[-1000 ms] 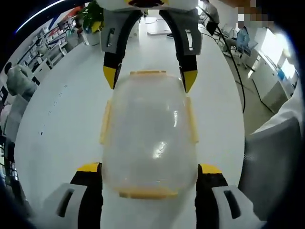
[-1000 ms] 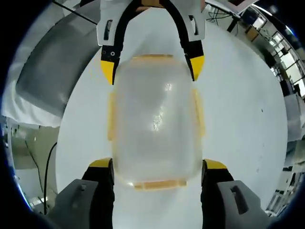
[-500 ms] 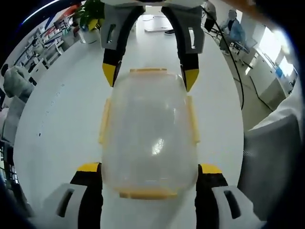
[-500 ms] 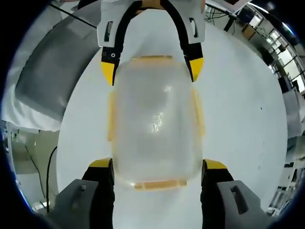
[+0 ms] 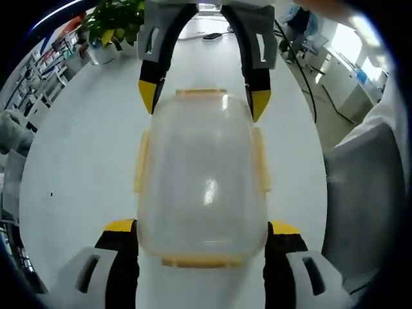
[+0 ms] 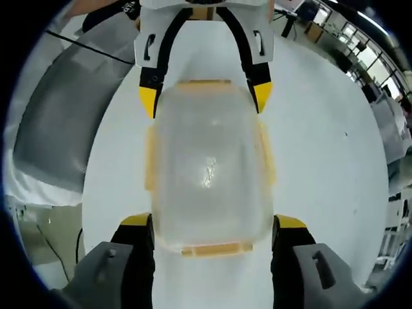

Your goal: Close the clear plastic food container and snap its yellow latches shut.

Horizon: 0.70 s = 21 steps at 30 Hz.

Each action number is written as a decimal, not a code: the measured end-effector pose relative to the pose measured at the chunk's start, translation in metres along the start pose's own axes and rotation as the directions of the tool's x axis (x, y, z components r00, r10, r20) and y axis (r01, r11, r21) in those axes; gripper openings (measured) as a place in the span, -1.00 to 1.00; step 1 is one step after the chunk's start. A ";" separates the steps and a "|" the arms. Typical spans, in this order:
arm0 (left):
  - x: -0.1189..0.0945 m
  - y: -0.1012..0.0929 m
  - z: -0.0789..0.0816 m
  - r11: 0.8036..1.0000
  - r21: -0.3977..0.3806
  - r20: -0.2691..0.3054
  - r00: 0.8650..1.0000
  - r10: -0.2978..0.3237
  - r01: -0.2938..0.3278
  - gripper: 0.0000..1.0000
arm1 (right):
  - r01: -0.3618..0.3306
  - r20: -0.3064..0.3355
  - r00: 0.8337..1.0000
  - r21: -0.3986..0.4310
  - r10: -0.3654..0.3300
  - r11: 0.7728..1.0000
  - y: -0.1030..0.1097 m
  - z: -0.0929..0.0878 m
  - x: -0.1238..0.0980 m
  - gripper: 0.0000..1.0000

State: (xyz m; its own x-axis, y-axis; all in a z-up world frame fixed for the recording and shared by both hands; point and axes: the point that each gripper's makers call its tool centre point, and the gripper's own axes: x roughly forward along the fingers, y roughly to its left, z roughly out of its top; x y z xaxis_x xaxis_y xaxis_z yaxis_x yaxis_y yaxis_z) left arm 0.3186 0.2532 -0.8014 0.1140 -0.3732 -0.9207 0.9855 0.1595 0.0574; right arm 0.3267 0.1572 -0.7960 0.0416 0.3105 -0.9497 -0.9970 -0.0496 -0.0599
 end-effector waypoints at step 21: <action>-0.002 0.003 -0.013 0.998 0.048 -0.030 0.999 -0.039 0.040 0.56 | 0.038 0.021 0.999 0.096 -0.040 0.995 0.006 0.011 0.002 0.43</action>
State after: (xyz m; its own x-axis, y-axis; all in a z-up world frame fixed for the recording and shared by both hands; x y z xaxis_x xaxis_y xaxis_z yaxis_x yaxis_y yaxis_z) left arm 0.3199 0.2661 -0.8044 0.0720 -0.3518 -0.9333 0.9942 0.1000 0.0391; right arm 0.3203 0.1677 -0.7953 0.0800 0.3317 -0.9400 -0.9964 0.0536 -0.0659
